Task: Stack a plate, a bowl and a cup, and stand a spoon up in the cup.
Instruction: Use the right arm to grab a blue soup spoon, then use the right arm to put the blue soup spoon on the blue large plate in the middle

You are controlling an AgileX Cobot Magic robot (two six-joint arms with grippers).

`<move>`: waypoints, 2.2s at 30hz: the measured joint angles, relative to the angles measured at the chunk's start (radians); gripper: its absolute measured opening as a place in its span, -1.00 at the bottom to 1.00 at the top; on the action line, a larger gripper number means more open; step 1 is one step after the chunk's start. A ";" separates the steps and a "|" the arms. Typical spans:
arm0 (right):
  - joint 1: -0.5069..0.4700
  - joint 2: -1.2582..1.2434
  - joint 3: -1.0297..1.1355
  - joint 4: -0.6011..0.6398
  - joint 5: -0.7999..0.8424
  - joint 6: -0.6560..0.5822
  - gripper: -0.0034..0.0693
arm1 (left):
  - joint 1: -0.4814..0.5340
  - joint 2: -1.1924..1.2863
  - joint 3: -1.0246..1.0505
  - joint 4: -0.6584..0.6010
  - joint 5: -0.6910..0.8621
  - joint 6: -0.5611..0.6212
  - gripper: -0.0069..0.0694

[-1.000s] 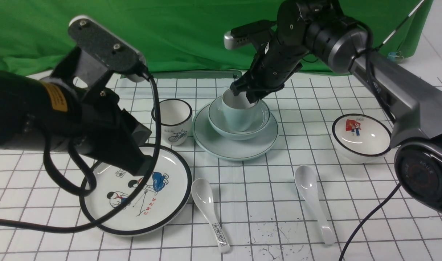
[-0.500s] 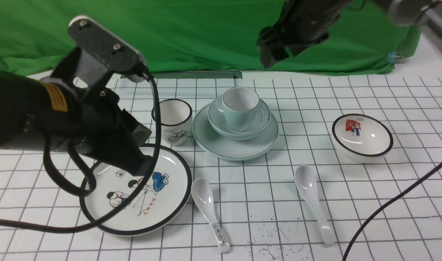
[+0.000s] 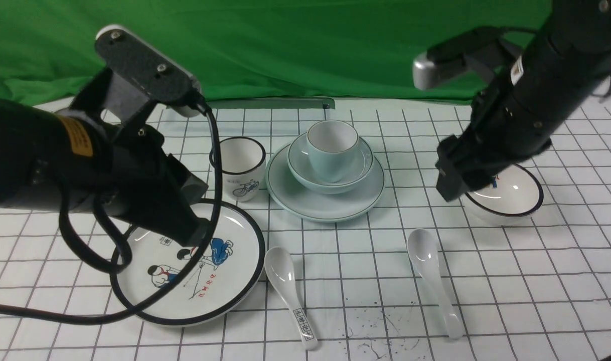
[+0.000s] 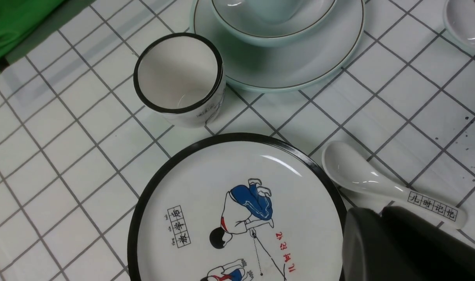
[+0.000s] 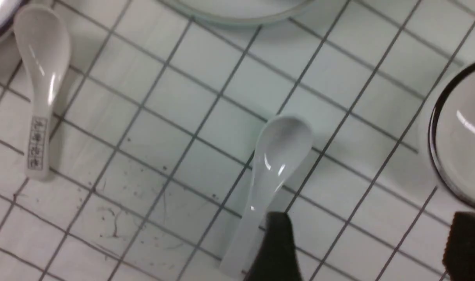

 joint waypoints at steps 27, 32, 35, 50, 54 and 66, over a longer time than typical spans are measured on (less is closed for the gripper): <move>0.118 0.117 0.446 0.001 -0.453 0.117 0.63 | 0.000 0.000 0.000 -0.002 0.004 0.000 -0.84; 0.119 0.117 0.446 -0.001 -0.452 0.118 0.48 | 0.000 0.000 0.000 -0.002 0.004 0.000 -0.84; 0.119 0.117 0.446 -0.001 -0.452 0.118 0.25 | 0.000 0.000 0.000 -0.002 0.004 0.000 -0.84; 0.118 0.102 0.441 -0.015 -0.422 0.120 -0.69 | 0.000 0.000 0.000 -0.002 0.004 0.000 -0.84; 0.118 0.029 0.360 -0.098 -0.322 0.109 -0.69 | 0.000 0.000 0.000 -0.002 0.004 0.000 -0.84; 0.118 0.074 -0.149 -0.308 -0.116 -0.105 -0.69 | 0.000 0.000 0.000 -0.002 0.003 0.000 -0.84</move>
